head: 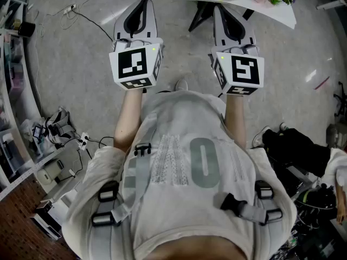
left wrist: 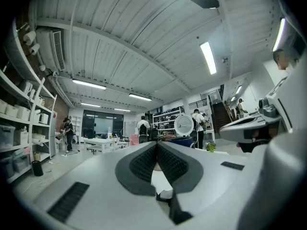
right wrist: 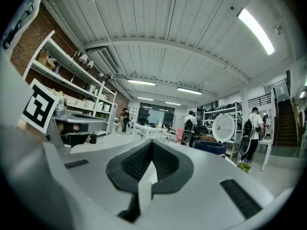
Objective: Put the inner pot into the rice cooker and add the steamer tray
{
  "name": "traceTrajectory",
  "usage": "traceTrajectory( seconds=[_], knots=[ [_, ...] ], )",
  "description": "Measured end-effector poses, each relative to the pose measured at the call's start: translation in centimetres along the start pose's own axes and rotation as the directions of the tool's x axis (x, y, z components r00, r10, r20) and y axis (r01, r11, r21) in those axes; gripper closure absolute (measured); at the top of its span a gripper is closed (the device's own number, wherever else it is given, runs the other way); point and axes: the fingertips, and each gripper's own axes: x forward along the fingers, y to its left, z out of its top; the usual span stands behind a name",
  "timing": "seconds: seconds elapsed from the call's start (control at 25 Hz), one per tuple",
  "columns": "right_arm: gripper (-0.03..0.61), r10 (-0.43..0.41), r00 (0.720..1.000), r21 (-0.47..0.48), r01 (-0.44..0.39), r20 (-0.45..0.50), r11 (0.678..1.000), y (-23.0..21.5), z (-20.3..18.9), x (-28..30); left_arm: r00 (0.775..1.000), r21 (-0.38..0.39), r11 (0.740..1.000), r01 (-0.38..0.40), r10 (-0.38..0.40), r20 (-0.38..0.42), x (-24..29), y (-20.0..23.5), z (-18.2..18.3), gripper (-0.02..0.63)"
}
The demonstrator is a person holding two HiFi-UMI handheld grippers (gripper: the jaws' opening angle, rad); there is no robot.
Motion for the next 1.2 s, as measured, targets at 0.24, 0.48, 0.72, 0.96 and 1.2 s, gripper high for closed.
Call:
traceTrajectory(
  seconds=[0.24,0.48,0.72,0.96,1.2],
  knots=[
    [0.572,0.012,1.000,0.025,-0.012,-0.008,1.000,-0.5,-0.7,0.3,1.000,-0.004,1.000,0.009,-0.009,-0.017,0.7,-0.5,-0.5,0.592],
    [0.572,0.061,0.998,0.063,-0.060,-0.021,0.996,-0.5,-1.8,0.8,0.999,0.022,1.000,0.010,-0.010,-0.034,1.2,-0.9,-1.0,0.592],
    [0.572,0.094,0.995,0.151,-0.087,-0.037,0.985,0.1,-3.3,0.8,0.998,0.029,0.999,-0.018,0.020,-0.054,-0.1,-0.4,-1.1,0.592],
    [0.571,0.097,0.994,0.188,-0.085,-0.058,0.979,-0.2,-4.7,0.3,0.997,0.003,0.999,-0.034,0.034,-0.072,-0.1,-0.3,-2.0,0.592],
    [0.571,0.053,0.998,0.184,-0.045,-0.044,0.982,-3.0,-4.8,0.8,0.999,-0.015,1.000,-0.013,0.012,-0.031,2.6,-1.0,-1.3,0.592]
  ],
)
